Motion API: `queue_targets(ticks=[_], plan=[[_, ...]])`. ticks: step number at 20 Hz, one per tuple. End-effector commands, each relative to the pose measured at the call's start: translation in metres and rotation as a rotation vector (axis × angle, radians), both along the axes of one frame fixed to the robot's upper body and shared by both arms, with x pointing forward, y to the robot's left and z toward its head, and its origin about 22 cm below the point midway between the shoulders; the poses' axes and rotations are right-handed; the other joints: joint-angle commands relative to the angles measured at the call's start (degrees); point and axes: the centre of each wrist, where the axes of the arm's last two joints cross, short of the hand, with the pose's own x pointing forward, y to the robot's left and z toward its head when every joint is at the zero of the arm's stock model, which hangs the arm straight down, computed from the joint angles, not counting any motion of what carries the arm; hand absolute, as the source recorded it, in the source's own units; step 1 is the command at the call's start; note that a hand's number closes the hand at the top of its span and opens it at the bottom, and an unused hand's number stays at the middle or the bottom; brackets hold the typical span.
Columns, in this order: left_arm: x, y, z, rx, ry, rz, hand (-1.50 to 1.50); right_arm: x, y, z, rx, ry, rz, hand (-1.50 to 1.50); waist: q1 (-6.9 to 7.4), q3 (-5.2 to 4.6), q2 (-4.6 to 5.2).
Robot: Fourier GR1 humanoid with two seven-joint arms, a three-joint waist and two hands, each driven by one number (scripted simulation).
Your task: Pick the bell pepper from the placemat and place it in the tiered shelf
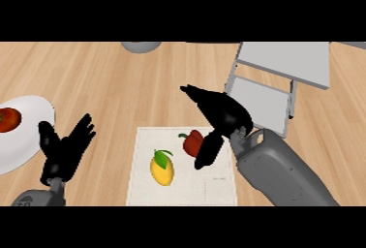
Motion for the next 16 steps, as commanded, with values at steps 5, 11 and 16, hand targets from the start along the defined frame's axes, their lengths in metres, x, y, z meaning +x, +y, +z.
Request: queue_targets(ticks=[5, 11, 16], plan=[[-0.005, -0.009, -0.014, 0.002, 0.006, -0.012, 0.00, -0.010, 0.008, -0.016, -0.147, 0.045, 0.008, -1.50, -0.22, -0.10, 0.09], [-0.003, 0.012, -0.001, 0.010, 0.013, 0.010, 0.00, -0.019, 0.026, -0.027, -0.167, -0.020, -0.073, -1.50, -0.09, -0.09, 0.09], [0.005, -0.001, 0.003, 0.008, 0.005, 0.004, 0.00, -0.031, 0.015, -0.054, -0.191, -0.009, -0.061, -1.50, -0.25, -0.08, 0.09]])
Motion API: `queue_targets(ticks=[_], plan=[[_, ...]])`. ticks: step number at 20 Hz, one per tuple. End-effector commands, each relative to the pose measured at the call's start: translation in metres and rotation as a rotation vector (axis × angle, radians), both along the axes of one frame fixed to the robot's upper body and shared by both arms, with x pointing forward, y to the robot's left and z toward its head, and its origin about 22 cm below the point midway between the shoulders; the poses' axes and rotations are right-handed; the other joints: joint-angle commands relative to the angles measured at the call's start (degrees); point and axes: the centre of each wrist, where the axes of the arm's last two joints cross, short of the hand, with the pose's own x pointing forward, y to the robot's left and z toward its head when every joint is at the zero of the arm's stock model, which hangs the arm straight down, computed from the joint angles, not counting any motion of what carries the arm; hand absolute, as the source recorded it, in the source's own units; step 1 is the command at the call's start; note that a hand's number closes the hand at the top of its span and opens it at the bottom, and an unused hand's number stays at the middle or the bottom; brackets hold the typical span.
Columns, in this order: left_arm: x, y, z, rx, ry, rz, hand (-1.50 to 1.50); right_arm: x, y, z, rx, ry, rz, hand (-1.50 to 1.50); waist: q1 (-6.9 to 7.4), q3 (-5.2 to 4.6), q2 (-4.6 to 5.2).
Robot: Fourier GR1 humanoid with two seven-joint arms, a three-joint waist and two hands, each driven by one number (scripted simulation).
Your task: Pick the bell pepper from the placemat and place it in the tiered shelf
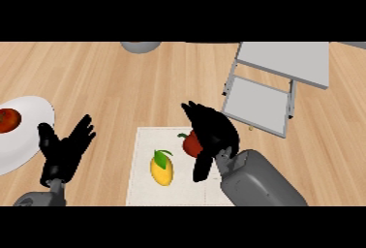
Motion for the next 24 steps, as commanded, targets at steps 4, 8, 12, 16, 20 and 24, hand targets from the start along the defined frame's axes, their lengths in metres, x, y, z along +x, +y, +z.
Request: queue_targets(ticks=[4, 8, 12, 16, 20, 24], plan=[[-0.013, 0.016, -0.009, -0.003, 0.012, -0.015, 0.00, 0.015, -0.009, -0.031, -0.016, 0.004, -0.016, -1.50, 0.19, -0.12, 0.15], [-0.009, 0.009, 0.005, -0.014, 0.017, 0.005, 0.00, 0.014, 0.003, -0.042, -0.044, -0.020, -0.042, -1.50, 0.30, -0.10, 0.12], [-0.007, 0.009, -0.016, -0.005, 0.013, -0.008, 0.00, 0.016, 0.000, -0.047, -0.079, -0.042, -0.055, -1.50, 0.00, -0.12, 0.13], [0.000, 0.004, -0.015, -0.012, 0.023, -0.012, 0.00, 0.023, 0.012, -0.062, -0.101, -0.074, -0.064, -1.50, 0.20, -0.12, 0.20], [0.016, -0.020, 0.008, -0.011, 0.012, -0.002, 0.00, 0.019, 0.015, -0.061, -0.055, -0.088, -0.050, -1.50, 0.20, -0.10, 0.16], [0.012, -0.009, 0.001, -0.019, 0.028, -0.007, 0.00, 0.022, 0.021, -0.078, -0.029, -0.097, -0.044, -1.50, 0.43, -0.11, 0.21]])
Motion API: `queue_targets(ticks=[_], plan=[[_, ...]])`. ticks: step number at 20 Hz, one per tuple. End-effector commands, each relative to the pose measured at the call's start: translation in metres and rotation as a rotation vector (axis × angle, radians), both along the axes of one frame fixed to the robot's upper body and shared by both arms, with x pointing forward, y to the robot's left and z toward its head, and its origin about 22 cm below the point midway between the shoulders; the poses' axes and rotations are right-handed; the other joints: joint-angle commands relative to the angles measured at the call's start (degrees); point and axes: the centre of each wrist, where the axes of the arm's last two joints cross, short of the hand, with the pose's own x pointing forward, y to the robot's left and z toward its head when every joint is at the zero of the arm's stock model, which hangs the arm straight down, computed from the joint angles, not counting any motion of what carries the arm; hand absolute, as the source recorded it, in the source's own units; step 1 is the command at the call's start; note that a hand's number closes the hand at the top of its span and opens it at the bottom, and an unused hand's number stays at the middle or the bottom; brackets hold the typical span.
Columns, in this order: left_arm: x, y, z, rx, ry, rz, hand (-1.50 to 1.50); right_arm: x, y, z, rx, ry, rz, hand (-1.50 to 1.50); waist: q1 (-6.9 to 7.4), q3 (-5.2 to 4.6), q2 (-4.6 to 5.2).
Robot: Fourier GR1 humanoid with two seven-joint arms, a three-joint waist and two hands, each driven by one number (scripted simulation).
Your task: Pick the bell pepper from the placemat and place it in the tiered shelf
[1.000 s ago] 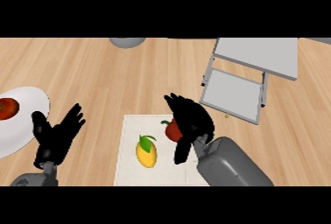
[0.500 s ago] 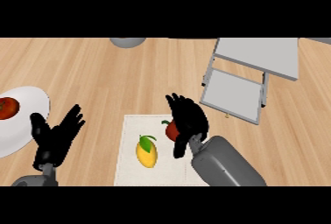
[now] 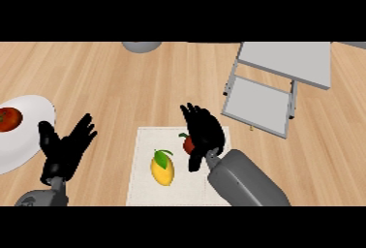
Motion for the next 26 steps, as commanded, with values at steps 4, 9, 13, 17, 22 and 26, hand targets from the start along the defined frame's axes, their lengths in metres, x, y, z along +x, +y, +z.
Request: queue_targets(ticks=[4, 9, 13, 17, 22, 26], plan=[[0.004, -0.028, -0.011, 0.002, -0.001, -0.004, 0.00, 0.019, -0.005, -0.022, 0.026, -0.010, 0.005, -1.50, 0.18, -0.12, 0.17], [0.005, -0.004, -0.001, -0.002, 0.017, -0.025, 0.00, 0.013, -0.004, -0.039, -0.256, 0.127, 0.275, 1.50, 0.97, -0.17, 0.37], [0.018, -0.002, 0.008, 0.014, 0.009, 0.008, 0.00, 0.018, 0.002, -0.039, -0.047, 0.090, 0.230, 1.50, 0.53, -0.11, 0.26], [-0.001, -0.007, 0.005, 0.013, 0.017, -0.004, 0.00, -0.008, 0.012, -0.041, 0.026, 0.067, 0.274, 1.50, 0.46, -0.10, 0.12], [-0.020, 0.006, -0.013, 0.002, 0.021, 0.017, 0.00, 0.024, -0.017, -0.016, 0.150, 0.106, -0.279, 1.50, -0.24, -0.16, -0.20], [-0.009, -0.003, -0.002, 0.000, 0.027, 0.009, 0.00, 0.009, 0.007, 0.015, 0.196, 0.013, -0.401, 1.50, -0.06, -0.14, -0.34]])
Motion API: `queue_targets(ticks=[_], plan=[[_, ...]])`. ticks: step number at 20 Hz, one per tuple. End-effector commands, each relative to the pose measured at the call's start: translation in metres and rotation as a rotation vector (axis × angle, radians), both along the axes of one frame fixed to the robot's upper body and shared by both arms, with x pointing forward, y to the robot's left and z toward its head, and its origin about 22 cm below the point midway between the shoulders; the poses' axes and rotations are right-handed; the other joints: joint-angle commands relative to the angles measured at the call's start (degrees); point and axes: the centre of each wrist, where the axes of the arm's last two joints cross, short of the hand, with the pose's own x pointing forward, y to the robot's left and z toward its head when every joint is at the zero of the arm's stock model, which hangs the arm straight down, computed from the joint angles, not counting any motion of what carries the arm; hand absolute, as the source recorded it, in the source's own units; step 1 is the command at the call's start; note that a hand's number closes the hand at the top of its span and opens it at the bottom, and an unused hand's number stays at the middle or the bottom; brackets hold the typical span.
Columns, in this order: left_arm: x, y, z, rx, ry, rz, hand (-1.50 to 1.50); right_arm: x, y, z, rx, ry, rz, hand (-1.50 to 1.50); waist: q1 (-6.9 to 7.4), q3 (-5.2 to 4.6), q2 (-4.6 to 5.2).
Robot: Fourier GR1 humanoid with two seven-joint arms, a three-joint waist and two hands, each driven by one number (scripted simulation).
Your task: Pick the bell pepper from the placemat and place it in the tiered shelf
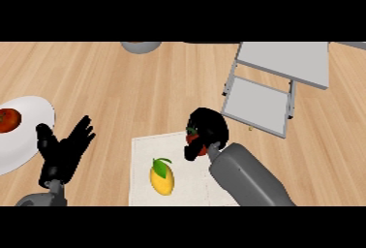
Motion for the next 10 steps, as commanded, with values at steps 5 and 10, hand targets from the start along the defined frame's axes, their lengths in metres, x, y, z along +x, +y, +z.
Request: queue_targets(ticks=[5, 10], plan=[[-0.003, 0.001, -0.013, -0.007, 0.033, 0.021, 0.00, -0.029, 0.035, 0.076, 0.098, -0.294, -0.163, 1.50, -1.37, -0.11, -0.23], [-0.007, 0.016, -0.005, -0.005, 0.044, 0.031, 0.00, -0.043, 0.045, 0.151, 0.091, -0.483, -0.263, 1.50, -1.70, -0.12, -0.62]])
